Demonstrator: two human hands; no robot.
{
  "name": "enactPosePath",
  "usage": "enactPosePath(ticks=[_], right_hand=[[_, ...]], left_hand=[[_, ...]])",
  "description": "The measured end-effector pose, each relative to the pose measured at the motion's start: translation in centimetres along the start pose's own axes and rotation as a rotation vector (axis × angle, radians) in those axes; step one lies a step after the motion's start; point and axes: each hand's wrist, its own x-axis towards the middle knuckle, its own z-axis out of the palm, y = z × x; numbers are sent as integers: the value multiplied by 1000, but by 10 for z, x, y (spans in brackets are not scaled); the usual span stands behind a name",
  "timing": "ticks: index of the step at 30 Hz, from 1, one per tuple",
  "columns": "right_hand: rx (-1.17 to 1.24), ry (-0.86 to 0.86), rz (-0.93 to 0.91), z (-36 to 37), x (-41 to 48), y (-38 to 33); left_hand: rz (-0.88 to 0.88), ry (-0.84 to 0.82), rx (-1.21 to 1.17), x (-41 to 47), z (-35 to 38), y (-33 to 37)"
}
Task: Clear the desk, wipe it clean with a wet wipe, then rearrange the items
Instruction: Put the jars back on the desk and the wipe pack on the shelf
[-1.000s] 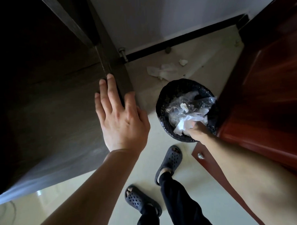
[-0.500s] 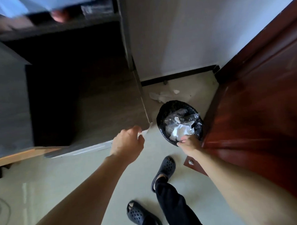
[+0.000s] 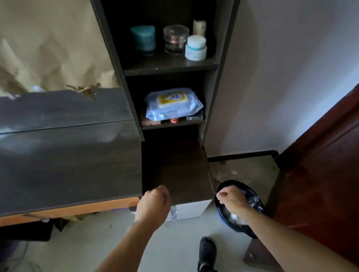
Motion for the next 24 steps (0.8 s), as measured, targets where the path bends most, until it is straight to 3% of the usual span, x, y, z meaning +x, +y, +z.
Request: enactPosePath(ticks=[7, 10, 18, 20, 24], right_hand=[[112, 168, -244, -65, 20, -113], [174, 253, -435, -92, 32, -165], [70, 778, -1044, -169, 46, -289], [-12, 853, -1072, -183, 53, -306], [-176, 755, -915, -194, 68, -318]], left_hand=[[20, 77, -90, 43, -63, 27], [63, 148, -123, 74, -93, 43], [272, 593, -208, 149, -191, 115], [268, 669, -181, 163, -207, 127], [184, 652, -49, 192, -231, 140]])
